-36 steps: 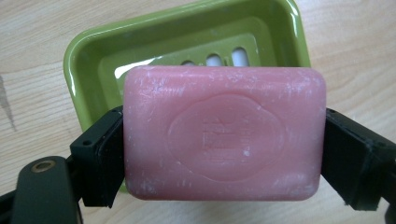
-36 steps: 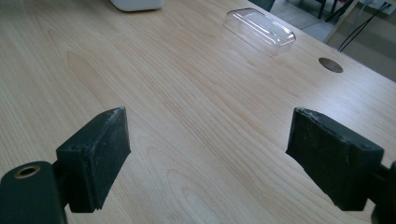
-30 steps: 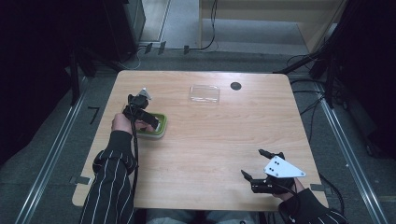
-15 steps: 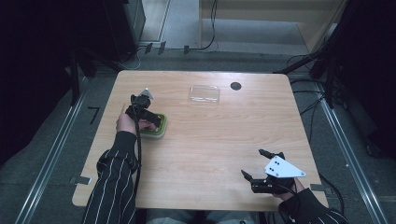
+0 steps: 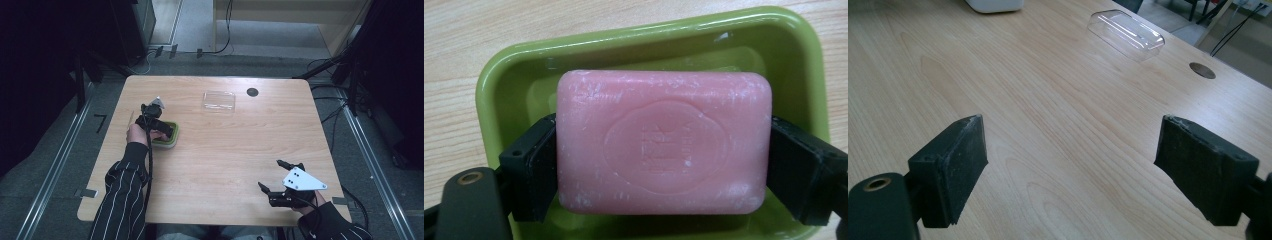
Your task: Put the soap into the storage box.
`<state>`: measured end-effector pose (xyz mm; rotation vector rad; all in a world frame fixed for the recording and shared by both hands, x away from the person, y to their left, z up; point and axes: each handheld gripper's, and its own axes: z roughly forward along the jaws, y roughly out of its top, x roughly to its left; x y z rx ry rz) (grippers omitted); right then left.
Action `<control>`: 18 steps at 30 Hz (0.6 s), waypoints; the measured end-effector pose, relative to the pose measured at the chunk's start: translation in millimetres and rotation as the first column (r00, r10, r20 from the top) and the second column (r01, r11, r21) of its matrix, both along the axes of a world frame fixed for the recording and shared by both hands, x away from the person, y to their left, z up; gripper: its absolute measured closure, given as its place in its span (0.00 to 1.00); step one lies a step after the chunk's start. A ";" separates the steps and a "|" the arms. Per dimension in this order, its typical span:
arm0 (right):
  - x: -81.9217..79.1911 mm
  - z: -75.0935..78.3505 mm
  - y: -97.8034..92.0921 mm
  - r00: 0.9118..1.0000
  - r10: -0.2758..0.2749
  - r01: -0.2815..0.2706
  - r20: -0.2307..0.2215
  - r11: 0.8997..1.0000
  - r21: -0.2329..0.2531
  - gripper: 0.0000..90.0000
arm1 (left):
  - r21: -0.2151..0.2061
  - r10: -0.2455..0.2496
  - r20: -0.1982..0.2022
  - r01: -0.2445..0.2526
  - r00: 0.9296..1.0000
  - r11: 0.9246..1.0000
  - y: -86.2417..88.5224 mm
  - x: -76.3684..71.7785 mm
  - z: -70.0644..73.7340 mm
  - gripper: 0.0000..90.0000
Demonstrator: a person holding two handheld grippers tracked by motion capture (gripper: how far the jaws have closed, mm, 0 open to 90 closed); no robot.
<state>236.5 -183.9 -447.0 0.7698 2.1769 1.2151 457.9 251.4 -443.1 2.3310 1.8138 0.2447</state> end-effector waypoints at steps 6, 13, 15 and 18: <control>0.2 0.0 0.1 1.000 0.003 -0.003 -0.001 1.000 0.000 0.15 | -0.006 0.005 0.004 -0.005 1.000 1.000 1.7 -0.5 0.2 0.15; 0.0 0.0 -0.7 1.000 0.002 -0.002 0.003 1.000 0.001 0.15 | 0.004 0.000 0.004 0.000 1.000 1.000 0.1 -1.2 2.9 0.15; -0.1 0.0 -0.7 1.000 0.001 -0.001 0.003 1.000 0.001 0.15 | -0.003 0.000 0.013 0.000 1.000 1.000 1.0 -2.0 5.0 0.14; -0.7 0.3 -0.5 1.000 0.001 -0.001 0.002 1.000 0.002 0.15 | -0.003 -0.004 0.021 0.004 1.000 1.000 2.4 -3.1 8.9 0.12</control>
